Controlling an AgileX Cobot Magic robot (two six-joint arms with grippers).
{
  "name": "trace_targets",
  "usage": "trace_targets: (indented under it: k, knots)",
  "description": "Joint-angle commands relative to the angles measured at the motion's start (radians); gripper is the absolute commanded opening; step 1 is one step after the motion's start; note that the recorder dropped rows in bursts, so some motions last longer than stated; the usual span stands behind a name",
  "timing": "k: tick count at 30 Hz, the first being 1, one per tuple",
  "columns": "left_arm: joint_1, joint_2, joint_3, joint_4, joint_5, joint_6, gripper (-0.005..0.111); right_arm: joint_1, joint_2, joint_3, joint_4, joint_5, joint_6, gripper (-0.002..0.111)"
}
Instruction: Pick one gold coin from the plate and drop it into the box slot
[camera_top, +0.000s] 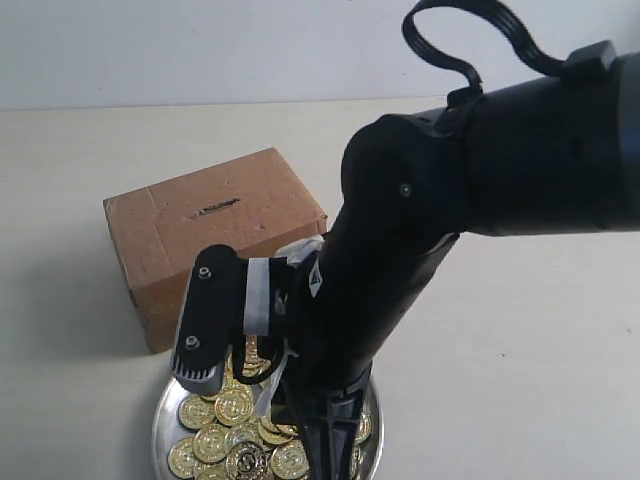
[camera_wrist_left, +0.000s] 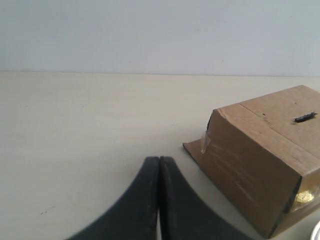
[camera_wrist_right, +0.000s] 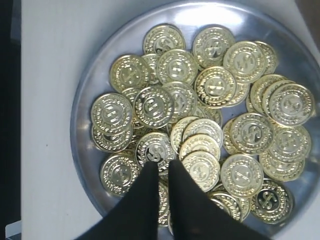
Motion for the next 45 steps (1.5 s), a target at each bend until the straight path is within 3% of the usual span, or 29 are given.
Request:
trace_targets:
  k: [1,7,10,15,21,30,45]
  knots:
    - [-0.004,-0.005,0.002,0.004,-0.003,-0.003,0.0,0.002,0.048,-0.01,-0.002,-0.037,-0.02,0.022]
    - [-0.004,-0.005,0.002,0.004,-0.003,-0.003,0.0,0.002,0.11,-0.01,-0.002,-0.055,-0.017,0.047]
    - [-0.004,-0.005,0.002,0.004,-0.003,-0.003,0.0,0.002,0.131,-0.01,-0.007,-0.123,0.058,0.052]
    - [-0.004,-0.005,0.002,0.004,-0.003,-0.003,0.0,0.002,0.131,-0.03,-0.059,-0.142,0.245,0.053]
    - [-0.004,-0.005,0.002,0.004,-0.003,-0.003,0.0,0.002,0.129,-0.03,-0.131,-0.007,0.315,0.053]
    - [-0.004,-0.005,0.002,0.004,-0.003,-0.003,0.0,0.002,0.129,-0.03,-0.295,0.086,0.349,0.053]
    - [-0.004,-0.005,0.002,0.004,-0.003,-0.003,0.0,0.002,0.154,-0.028,-0.297,0.061,0.349,0.053]
